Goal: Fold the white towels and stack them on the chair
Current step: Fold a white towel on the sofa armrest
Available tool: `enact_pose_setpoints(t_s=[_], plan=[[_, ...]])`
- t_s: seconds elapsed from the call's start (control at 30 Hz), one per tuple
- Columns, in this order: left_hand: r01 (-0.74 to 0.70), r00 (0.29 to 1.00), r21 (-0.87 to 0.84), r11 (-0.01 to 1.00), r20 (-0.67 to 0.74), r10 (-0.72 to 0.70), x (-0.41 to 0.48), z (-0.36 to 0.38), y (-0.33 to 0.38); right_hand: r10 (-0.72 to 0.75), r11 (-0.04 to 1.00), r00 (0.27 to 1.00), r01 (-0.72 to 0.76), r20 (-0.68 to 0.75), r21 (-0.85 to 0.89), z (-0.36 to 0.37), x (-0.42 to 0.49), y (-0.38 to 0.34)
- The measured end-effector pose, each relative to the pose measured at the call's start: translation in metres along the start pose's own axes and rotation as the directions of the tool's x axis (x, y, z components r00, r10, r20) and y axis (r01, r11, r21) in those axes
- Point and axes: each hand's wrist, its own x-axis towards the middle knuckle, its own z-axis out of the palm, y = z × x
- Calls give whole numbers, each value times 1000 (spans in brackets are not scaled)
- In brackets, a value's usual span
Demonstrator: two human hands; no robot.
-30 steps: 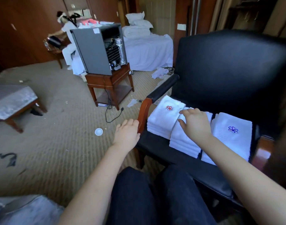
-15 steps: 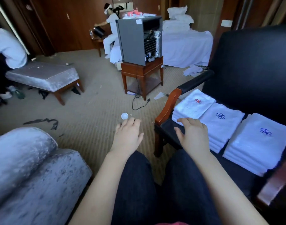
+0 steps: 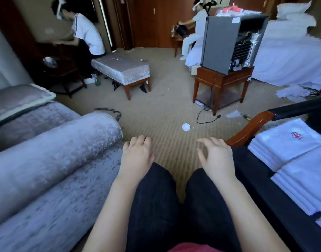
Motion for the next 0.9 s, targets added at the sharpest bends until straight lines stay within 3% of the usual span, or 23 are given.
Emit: enact_pose_setpoints(t_s=[0.43,0.67,0.9], plan=[[301,954,165,939,-51,-297,-61,-21,-74,-304,913,948,264,90,310,60,23,-85],[521,853,262,813,-136,-503,-109,-55,-123,-512,778,853,409,104,478,93,30,-160],[659,751,279,699,-196,-630,-141,-72,-157,-649,680,749,494,131,541,118,30,-218]])
